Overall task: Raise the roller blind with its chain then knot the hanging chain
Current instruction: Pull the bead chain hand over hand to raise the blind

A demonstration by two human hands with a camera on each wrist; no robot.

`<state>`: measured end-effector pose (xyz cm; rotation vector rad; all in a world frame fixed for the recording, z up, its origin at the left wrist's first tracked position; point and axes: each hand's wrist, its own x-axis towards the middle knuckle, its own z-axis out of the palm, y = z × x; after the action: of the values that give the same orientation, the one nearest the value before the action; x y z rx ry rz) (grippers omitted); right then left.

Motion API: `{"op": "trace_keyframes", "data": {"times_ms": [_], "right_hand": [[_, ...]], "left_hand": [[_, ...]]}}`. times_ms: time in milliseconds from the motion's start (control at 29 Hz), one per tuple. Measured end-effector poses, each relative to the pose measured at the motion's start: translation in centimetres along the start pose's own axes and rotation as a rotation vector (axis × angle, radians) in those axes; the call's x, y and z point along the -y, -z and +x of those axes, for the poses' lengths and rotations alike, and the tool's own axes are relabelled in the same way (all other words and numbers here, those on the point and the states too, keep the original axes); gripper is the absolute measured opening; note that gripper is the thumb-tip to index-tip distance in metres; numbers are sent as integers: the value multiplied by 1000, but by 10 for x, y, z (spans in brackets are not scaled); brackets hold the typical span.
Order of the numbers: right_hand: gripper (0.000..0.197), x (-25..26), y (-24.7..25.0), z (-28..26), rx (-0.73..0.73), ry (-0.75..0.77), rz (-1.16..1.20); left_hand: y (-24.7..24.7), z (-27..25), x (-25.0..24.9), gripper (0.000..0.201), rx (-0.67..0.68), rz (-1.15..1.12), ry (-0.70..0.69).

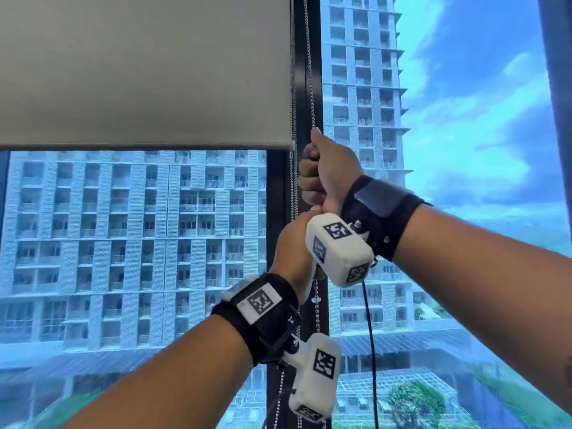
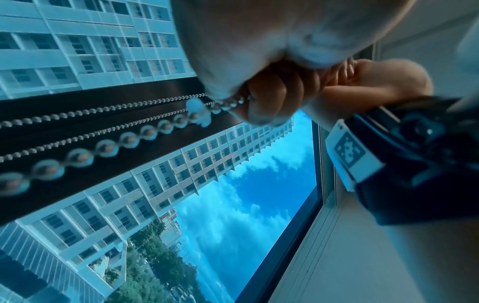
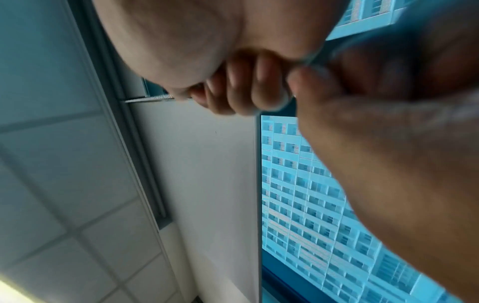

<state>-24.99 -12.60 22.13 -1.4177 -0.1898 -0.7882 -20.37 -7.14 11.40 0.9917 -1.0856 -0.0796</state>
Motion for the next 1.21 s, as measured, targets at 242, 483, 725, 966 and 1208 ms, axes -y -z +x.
{"op": "trace_keyframes", "data": {"times_ms": [242,483,725,966,1208], "right_hand": [[52,-14,-7,-18,-21,86,42],[56,-39,-2,-31,36,98,36],[51,-77,7,-39,62,0,5],[40,-95,22,-43,166,23,-304],[26,-60,46,-24,309,-35,-564]], "left_hand": [[30,12,0,25,156,-77,104],[44,41,-38,41,141,2,-18],[24,53,-60,37,124,-17,18],[19,55,-47,39,120,-66,86],[15,45,-33,42,50,-151,84]]}}
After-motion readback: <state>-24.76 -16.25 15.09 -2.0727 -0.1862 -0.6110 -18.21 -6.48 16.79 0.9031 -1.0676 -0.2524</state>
